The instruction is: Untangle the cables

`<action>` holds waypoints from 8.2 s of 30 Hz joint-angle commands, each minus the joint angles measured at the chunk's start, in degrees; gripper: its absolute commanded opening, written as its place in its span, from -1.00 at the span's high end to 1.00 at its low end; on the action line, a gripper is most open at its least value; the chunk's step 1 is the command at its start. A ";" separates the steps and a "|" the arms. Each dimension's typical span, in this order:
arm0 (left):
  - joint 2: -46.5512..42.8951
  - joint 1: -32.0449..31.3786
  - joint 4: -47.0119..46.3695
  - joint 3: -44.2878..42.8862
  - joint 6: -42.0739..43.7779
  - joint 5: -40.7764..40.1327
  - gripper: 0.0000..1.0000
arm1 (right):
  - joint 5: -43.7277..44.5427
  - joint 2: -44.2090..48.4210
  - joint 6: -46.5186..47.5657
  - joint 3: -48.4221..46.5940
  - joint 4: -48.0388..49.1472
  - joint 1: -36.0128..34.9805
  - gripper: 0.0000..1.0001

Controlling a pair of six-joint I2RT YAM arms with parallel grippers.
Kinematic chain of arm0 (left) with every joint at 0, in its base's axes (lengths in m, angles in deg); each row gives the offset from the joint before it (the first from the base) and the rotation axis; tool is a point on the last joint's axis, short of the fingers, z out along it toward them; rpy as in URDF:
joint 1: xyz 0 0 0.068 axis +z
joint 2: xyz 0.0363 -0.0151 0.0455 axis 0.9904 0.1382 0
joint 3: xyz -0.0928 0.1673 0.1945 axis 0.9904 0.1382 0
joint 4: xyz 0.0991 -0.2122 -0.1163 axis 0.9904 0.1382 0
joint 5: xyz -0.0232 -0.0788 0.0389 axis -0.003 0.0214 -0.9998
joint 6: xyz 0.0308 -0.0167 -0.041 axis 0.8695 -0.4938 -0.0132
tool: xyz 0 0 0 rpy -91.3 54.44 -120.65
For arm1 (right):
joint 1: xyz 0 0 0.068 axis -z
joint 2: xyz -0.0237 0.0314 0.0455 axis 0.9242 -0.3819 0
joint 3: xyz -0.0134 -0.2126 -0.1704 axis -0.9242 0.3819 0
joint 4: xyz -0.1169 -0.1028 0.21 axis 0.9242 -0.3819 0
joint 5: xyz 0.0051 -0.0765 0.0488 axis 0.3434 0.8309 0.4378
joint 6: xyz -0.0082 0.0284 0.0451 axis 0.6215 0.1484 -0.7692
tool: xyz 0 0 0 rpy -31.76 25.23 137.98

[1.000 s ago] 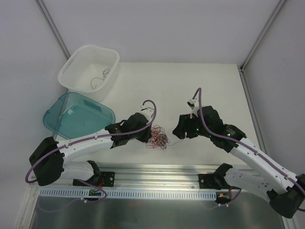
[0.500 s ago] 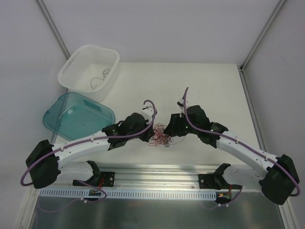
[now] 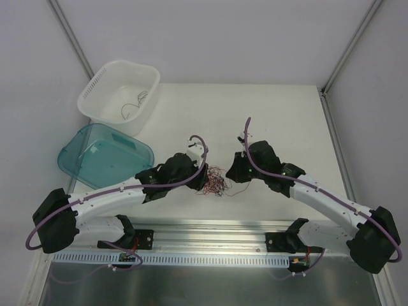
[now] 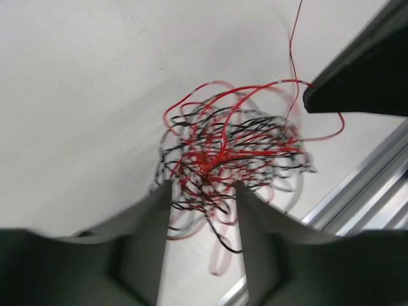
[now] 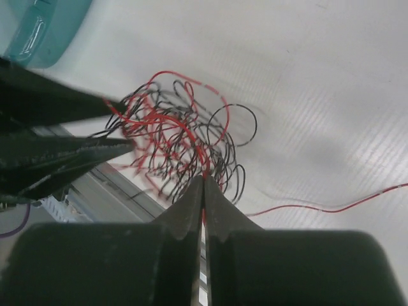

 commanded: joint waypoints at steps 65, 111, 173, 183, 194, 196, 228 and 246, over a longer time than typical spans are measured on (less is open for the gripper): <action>-2.52 11.91 -4.22 9.27 -27.17 -8.56 1.00 | 28.09 19.12 15.37 -27.67 -33.40 14.72 0.99; -7.28 1.45 0.10 -1.80 -13.99 3.91 1.00 | 4.10 -6.27 -7.05 -1.11 9.66 -9.44 0.00; 4.33 20.09 8.35 1.46 -20.59 -7.86 1.00 | 61.22 21.32 31.10 -42.70 -26.27 -8.57 0.99; -10.61 20.09 9.93 -3.64 -12.59 -4.71 1.00 | 39.92 22.11 11.67 -12.56 -32.09 19.18 0.99; -22.94 20.18 12.39 -19.89 -0.81 -3.75 1.00 | 16.24 11.92 6.31 -1.55 -27.51 40.21 0.72; -19.70 20.18 13.27 -24.37 -0.89 3.51 1.00 | 12.20 11.65 6.30 -1.73 -26.38 39.78 0.55; -11.33 15.25 13.27 -39.24 -6.34 23.25 1.00 | -17.51 -16.90 5.08 -4.19 24.25 3.57 -0.83; -11.85 15.34 15.47 -44.25 2.35 4.72 1.00 | -7.34 -27.11 6.39 -6.82 5.47 1.89 0.53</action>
